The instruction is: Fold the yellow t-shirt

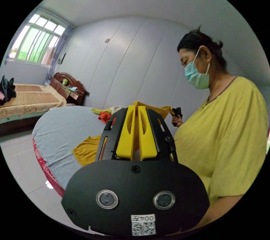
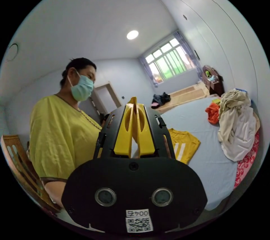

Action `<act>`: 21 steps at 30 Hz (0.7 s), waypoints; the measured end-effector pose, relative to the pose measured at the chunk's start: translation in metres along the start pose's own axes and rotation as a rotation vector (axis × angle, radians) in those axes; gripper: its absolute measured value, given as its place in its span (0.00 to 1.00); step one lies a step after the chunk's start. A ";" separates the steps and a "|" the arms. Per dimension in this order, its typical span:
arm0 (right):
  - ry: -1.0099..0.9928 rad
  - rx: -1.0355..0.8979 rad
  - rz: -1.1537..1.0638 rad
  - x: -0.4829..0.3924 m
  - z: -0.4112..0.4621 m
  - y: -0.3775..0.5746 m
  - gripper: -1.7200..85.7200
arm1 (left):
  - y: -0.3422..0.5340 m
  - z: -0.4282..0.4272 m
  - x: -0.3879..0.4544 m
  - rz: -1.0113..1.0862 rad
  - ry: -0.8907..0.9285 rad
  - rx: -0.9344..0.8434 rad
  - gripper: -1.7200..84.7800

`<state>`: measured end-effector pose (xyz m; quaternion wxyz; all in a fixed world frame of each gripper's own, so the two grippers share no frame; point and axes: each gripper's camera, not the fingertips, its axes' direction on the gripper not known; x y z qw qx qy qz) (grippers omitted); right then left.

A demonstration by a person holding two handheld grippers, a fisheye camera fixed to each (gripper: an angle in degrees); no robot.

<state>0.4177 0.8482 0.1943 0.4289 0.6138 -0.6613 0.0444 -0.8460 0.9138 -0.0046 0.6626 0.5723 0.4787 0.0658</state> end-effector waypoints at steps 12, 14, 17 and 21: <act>-0.147 -0.133 0.135 -0.131 -0.128 0.092 0.02 | 0.121 -0.070 0.171 -0.094 -0.184 -0.146 0.03; -0.152 -0.145 0.188 -0.134 -0.142 0.111 0.02 | 0.143 -0.073 0.180 -0.131 -0.223 -0.174 0.03; -0.172 -0.163 0.251 -0.137 -0.150 0.131 0.02 | 0.178 -0.072 0.191 -0.202 -0.285 -0.221 0.03; -0.178 -0.211 0.305 -0.142 -0.153 0.146 0.02 | 0.210 -0.071 0.208 -0.276 -0.342 -0.222 0.03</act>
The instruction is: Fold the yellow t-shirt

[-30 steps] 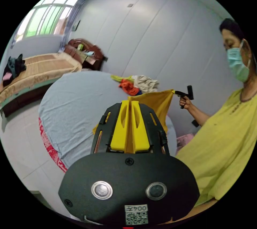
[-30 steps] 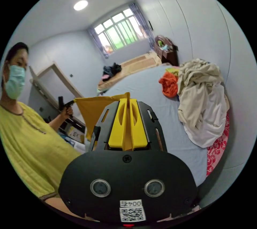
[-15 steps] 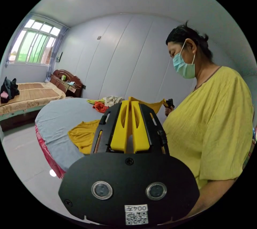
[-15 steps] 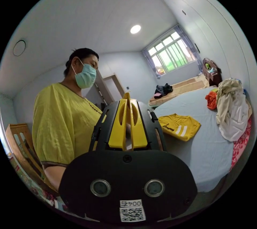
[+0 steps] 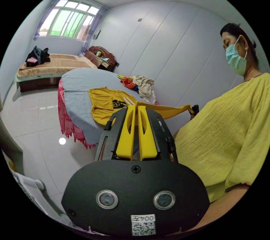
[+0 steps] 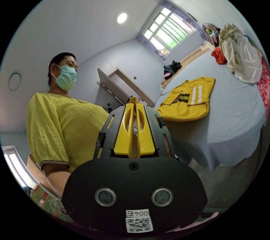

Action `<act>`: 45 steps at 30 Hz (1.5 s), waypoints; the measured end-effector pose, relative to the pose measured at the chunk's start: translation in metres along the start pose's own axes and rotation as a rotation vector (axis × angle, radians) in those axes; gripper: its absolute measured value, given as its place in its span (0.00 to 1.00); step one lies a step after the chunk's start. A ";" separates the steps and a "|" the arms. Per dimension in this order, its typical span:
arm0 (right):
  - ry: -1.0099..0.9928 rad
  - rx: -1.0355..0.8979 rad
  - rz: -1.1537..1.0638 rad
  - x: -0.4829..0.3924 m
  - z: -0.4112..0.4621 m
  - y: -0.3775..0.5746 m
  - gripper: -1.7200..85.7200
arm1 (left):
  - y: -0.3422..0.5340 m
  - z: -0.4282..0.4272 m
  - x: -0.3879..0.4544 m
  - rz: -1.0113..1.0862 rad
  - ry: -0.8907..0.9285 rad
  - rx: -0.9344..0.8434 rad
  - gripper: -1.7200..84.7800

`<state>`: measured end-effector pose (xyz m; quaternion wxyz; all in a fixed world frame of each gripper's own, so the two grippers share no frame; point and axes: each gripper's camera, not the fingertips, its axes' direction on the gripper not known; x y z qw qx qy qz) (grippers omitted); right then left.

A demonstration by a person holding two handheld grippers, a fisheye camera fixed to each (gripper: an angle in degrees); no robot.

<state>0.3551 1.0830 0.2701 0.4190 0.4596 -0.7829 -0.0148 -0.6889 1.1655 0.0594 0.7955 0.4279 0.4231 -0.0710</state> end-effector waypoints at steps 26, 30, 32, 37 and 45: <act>0.106 -0.032 0.053 0.091 0.047 -0.056 0.02 | -0.059 0.094 -0.051 -0.061 -0.023 0.009 0.04; 0.135 -0.033 0.070 0.126 0.066 -0.069 0.02 | -0.085 0.125 -0.076 -0.072 -0.028 -0.031 0.04; 0.178 -0.051 0.102 0.159 0.084 -0.083 0.02 | -0.099 0.144 -0.088 -0.079 -0.041 -0.054 0.04; 0.334 -0.072 0.211 0.251 0.129 -0.124 0.02 | -0.150 0.221 -0.131 -0.127 -0.126 -0.150 0.04; 0.578 -0.216 0.332 0.428 0.235 -0.212 0.02 | -0.256 0.385 -0.210 -0.111 -0.235 -0.289 0.04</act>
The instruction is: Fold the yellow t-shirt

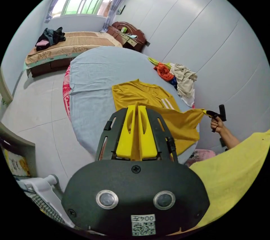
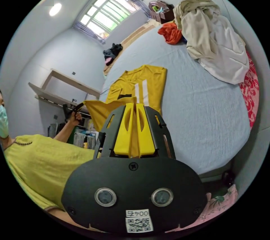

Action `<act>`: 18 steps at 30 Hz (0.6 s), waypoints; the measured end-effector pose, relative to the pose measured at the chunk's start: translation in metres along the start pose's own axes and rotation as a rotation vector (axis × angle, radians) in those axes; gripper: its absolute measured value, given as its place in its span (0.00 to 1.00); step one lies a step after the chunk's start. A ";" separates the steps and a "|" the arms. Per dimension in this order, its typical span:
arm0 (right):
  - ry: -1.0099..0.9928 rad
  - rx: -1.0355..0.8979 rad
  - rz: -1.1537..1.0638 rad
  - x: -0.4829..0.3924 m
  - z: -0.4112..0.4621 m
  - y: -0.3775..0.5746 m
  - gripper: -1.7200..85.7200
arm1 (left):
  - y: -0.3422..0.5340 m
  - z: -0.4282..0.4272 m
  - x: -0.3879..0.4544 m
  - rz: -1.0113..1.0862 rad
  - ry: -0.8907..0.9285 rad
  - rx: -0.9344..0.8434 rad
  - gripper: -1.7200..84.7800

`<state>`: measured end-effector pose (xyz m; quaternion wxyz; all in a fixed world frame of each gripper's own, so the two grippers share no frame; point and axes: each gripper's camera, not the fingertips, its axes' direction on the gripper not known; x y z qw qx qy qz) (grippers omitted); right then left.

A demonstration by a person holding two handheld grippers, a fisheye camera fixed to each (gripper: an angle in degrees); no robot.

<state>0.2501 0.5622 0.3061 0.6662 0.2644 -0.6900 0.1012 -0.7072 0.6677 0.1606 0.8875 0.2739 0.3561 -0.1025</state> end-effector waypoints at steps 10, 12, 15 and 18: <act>0.145 -0.166 0.147 0.104 0.152 -0.151 0.05 | -0.139 0.137 -0.043 0.057 -0.086 -0.217 0.04; 0.153 -0.174 0.185 0.128 0.170 -0.166 0.06 | -0.165 0.163 -0.056 0.075 -0.118 -0.273 0.05; 0.165 -0.132 0.228 0.164 0.187 -0.189 0.11 | -0.200 0.177 -0.075 0.064 -0.147 -0.258 0.06; 0.085 -0.055 0.265 0.203 0.199 -0.212 0.13 | -0.233 0.198 -0.092 0.035 -0.079 -0.293 0.09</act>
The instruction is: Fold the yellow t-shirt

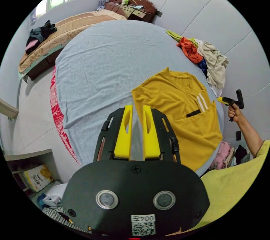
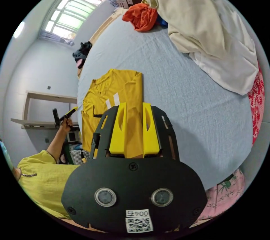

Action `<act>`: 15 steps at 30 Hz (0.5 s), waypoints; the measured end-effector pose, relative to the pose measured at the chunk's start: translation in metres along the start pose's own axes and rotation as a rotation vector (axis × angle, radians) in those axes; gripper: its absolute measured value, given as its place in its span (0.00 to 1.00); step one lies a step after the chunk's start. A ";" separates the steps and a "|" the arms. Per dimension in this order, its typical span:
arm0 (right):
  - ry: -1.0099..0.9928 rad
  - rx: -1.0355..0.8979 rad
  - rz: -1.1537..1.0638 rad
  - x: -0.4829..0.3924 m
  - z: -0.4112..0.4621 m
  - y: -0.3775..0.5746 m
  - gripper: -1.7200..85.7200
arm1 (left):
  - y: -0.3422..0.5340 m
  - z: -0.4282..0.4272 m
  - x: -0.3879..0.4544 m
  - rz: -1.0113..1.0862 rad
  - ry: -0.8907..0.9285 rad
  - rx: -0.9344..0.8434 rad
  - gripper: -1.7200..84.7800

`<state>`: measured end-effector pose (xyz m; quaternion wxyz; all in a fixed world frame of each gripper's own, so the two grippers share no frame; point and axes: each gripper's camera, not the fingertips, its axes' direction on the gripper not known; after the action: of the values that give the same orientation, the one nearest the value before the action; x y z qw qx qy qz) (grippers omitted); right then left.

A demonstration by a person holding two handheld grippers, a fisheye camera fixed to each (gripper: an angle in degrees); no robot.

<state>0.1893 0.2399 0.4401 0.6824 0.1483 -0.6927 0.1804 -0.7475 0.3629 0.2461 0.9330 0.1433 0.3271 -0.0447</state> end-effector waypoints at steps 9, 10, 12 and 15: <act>-0.154 -0.059 -0.025 0.085 0.085 -0.120 0.14 | -0.086 0.036 -0.016 -0.038 0.015 0.004 0.11; -0.138 -0.078 -0.050 0.091 0.098 -0.134 0.14 | -0.090 0.036 -0.015 -0.030 0.003 0.015 0.11; -0.117 -0.101 -0.074 0.102 0.117 -0.152 0.14 | -0.109 0.036 -0.013 -0.010 -0.038 0.070 0.11; -0.128 -0.113 -0.092 0.122 0.144 -0.177 0.13 | -0.135 0.041 -0.019 -0.001 -0.032 0.075 0.11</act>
<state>0.1381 0.0222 0.5700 0.6515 0.1524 -0.7365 0.0993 -0.7624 0.2216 0.2562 0.9321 0.1774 0.3101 -0.0600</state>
